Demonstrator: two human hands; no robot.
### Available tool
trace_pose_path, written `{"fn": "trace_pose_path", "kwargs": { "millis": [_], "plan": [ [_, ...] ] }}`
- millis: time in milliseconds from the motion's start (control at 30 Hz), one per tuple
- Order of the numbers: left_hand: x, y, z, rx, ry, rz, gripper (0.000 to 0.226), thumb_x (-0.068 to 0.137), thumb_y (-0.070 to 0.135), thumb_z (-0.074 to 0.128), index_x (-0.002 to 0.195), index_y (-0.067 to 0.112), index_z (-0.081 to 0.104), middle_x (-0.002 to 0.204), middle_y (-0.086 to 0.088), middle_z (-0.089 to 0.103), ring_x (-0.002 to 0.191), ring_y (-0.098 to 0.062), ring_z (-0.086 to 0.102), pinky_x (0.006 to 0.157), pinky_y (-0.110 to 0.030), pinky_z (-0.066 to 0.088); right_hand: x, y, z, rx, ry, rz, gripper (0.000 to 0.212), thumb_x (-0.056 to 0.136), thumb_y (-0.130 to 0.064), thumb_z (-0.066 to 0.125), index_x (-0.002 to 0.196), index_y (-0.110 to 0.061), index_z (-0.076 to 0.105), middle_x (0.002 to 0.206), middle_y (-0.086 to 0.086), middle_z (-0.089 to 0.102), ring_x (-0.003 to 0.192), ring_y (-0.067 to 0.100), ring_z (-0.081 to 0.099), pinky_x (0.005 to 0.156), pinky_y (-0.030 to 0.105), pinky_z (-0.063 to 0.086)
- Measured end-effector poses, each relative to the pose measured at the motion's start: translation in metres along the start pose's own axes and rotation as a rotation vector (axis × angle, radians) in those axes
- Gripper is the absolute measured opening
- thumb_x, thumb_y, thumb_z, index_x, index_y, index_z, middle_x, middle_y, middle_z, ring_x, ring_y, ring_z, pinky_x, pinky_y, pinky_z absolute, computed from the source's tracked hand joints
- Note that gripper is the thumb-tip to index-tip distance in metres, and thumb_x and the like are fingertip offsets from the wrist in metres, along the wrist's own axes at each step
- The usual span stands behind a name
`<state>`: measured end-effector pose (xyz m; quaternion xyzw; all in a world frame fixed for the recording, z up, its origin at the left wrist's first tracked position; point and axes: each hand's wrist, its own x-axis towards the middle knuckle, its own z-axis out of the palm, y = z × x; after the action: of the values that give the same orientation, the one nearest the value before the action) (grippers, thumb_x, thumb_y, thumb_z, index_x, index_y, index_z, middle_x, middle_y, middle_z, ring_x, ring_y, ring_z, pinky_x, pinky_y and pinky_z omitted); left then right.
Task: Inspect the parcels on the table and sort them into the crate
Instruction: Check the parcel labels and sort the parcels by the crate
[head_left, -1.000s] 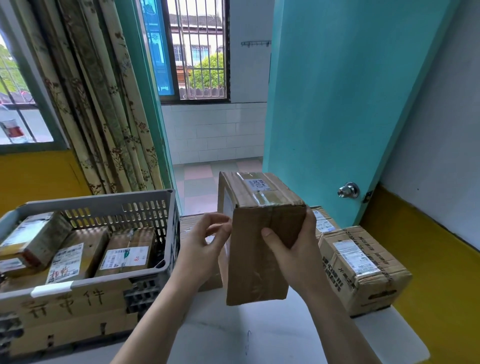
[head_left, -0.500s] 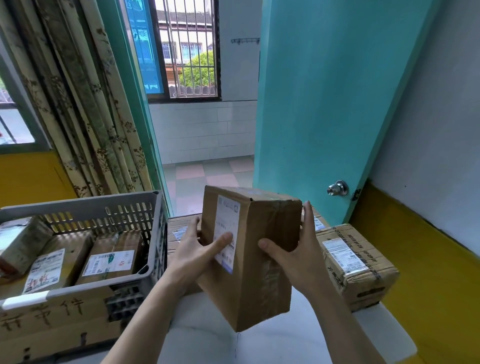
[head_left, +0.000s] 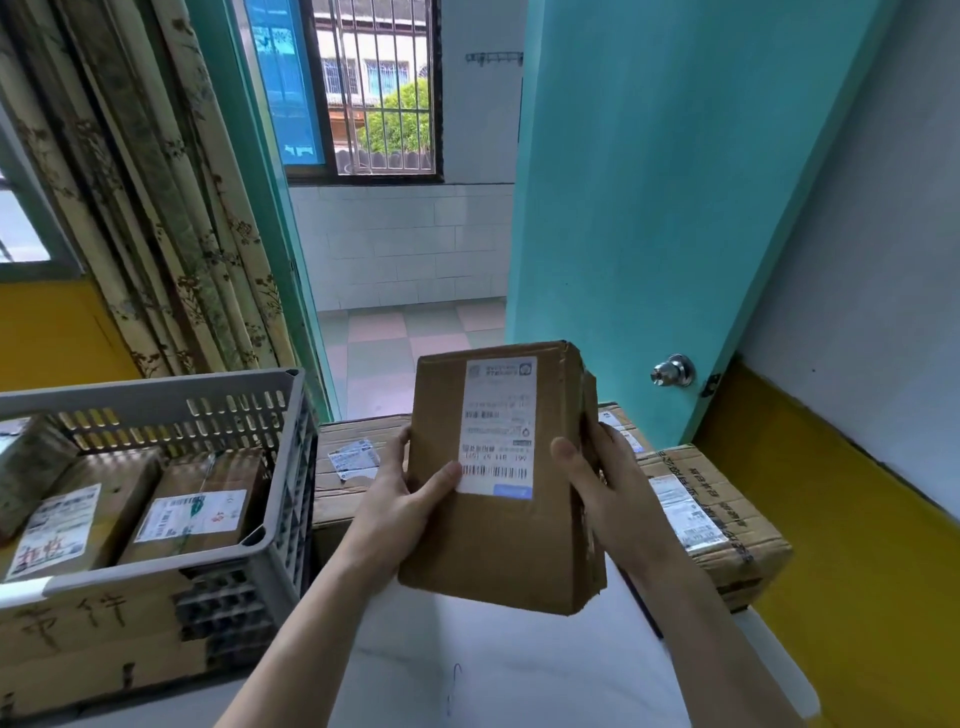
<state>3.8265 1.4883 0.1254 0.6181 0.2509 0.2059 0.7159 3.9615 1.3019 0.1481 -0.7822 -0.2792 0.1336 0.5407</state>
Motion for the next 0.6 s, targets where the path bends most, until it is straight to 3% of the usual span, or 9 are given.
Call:
{"fn": "trace_pose_path", "kwargs": {
  "millis": [100,167,300,467,600],
  "plan": [
    [0.005,-0.005,0.005,0.005,-0.011,0.008,0.056,0.099,0.017,0.066,0.146,0.036,0.042,0.118,-0.01,0.076,0.097,-0.03,0.077,0.075,-0.042,0.064,0.007,0.001,-0.009,0.053,-0.021,0.032,0.063,0.071,-0.094,0.046,0.125,-0.06,0.053,0.126,-0.019,0.064,0.115,0.012,0.065,0.099,0.05,0.055],
    [0.007,-0.01,0.006,-0.02,-0.009,0.0,0.055,0.101,0.014,0.064,0.148,0.034,0.043,0.118,-0.011,0.076,0.099,-0.03,0.077,0.078,-0.042,0.063,0.012,-0.004,-0.012,0.03,-0.003,0.035,0.053,0.076,-0.09,0.044,0.115,-0.059,0.061,0.113,-0.019,0.07,0.103,0.009,0.07,0.091,0.043,0.06],
    [0.013,-0.016,-0.001,-0.054,-0.005,0.004,0.042,0.102,0.015,0.064,0.135,0.039,0.055,0.126,-0.006,0.073,0.107,-0.026,0.075,0.083,-0.041,0.062,0.022,-0.011,-0.004,-0.098,0.114,0.007,0.041,0.086,-0.078,0.043,0.097,-0.049,0.069,0.094,-0.006,0.072,0.086,0.011,0.069,0.075,0.037,0.06],
    [0.022,-0.009,-0.007,-0.06,0.018,0.034,0.032,0.101,0.014,0.064,0.123,0.037,0.061,0.117,0.0,0.076,0.098,-0.018,0.077,0.072,-0.027,0.062,0.032,-0.022,0.008,-0.076,0.203,0.073,0.051,0.081,-0.074,0.046,0.103,-0.032,0.063,0.093,-0.023,0.062,0.089,0.0,0.058,0.082,0.03,0.048],
    [0.028,-0.011,-0.018,-0.014,0.06,0.066,0.034,0.098,0.025,0.069,0.125,0.041,0.055,0.122,0.004,0.072,0.104,-0.015,0.074,0.081,-0.034,0.064,0.039,-0.025,0.024,-0.06,0.166,0.088,0.028,0.093,-0.06,0.053,0.106,-0.037,0.058,0.096,-0.024,0.063,0.098,0.007,0.064,0.082,0.028,0.054]
  ]
}}
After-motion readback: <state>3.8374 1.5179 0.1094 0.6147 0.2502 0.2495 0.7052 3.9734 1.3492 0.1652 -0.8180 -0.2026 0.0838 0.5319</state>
